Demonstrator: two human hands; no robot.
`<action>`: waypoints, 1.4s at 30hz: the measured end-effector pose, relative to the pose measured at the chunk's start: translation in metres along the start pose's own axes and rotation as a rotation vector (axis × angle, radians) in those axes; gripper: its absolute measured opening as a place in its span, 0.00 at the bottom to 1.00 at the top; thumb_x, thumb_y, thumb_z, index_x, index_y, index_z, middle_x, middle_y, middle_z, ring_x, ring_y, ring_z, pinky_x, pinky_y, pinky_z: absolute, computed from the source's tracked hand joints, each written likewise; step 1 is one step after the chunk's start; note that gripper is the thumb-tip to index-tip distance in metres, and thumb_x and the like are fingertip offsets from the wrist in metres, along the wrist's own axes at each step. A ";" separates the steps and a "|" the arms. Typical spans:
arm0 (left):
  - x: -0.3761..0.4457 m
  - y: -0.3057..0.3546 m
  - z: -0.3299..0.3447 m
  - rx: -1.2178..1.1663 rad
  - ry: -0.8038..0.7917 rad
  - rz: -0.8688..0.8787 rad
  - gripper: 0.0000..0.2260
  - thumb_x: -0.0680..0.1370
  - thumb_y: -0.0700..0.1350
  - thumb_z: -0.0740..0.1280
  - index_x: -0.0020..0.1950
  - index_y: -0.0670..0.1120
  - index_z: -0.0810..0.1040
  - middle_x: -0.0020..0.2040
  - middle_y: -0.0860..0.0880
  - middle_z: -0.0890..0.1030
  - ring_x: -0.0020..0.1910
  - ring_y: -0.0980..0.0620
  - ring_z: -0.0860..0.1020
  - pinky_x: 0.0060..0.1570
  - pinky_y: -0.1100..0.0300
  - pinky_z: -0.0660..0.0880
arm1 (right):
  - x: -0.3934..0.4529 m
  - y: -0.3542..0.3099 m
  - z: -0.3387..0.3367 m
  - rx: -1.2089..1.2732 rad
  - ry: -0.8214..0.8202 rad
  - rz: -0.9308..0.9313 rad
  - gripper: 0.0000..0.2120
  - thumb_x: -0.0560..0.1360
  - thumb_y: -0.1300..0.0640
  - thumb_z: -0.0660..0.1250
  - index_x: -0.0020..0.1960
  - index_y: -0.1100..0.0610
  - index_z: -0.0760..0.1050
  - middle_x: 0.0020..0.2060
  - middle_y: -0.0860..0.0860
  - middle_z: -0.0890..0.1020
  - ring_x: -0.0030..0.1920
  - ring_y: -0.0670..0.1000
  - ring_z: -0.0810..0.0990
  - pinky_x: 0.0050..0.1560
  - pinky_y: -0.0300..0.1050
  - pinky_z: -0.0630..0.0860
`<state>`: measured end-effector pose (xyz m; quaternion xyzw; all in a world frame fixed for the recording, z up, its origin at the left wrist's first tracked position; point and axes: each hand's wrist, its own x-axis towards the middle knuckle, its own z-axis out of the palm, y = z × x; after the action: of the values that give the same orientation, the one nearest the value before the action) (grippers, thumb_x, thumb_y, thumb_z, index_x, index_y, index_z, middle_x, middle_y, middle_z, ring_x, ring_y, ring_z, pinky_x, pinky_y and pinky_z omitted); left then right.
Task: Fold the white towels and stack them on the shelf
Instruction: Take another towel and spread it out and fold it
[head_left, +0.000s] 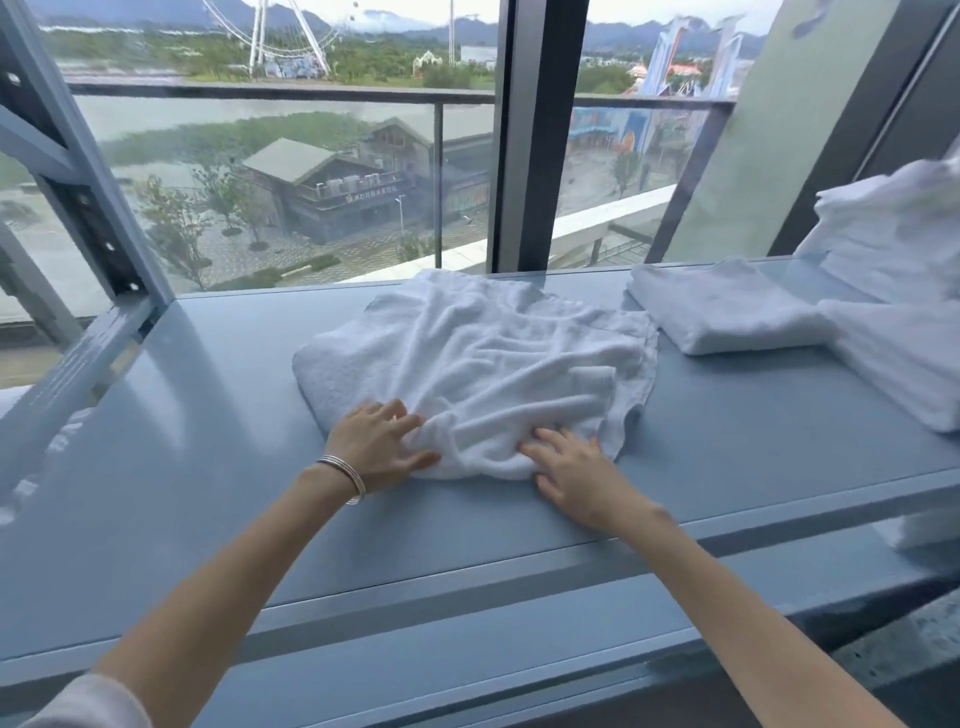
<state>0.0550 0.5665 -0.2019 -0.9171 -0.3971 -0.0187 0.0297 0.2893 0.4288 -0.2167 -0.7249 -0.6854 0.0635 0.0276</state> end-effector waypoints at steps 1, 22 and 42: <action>-0.007 -0.003 0.002 -0.006 0.007 -0.032 0.41 0.62 0.73 0.38 0.63 0.56 0.73 0.59 0.52 0.73 0.58 0.49 0.72 0.57 0.57 0.65 | 0.010 0.003 -0.003 -0.018 -0.031 -0.026 0.24 0.77 0.50 0.49 0.73 0.50 0.61 0.73 0.50 0.60 0.73 0.54 0.57 0.69 0.60 0.57; 0.011 0.026 -0.002 -0.149 -0.136 -0.123 0.25 0.77 0.55 0.62 0.73 0.53 0.62 0.71 0.44 0.64 0.69 0.45 0.64 0.67 0.56 0.58 | 0.018 0.047 -0.013 0.242 0.226 0.166 0.15 0.75 0.60 0.64 0.61 0.52 0.76 0.61 0.54 0.72 0.57 0.60 0.73 0.58 0.45 0.66; -0.049 -0.083 0.003 -0.611 0.178 -0.601 0.30 0.60 0.47 0.63 0.62 0.46 0.68 0.55 0.40 0.72 0.58 0.42 0.67 0.56 0.56 0.60 | 0.011 0.047 -0.026 0.409 0.282 0.009 0.14 0.68 0.67 0.70 0.50 0.53 0.80 0.46 0.50 0.71 0.46 0.51 0.74 0.47 0.38 0.70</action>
<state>-0.0389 0.5882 -0.2039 -0.7223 -0.6184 -0.2220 -0.2156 0.3397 0.4387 -0.1977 -0.7092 -0.6442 0.0990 0.2688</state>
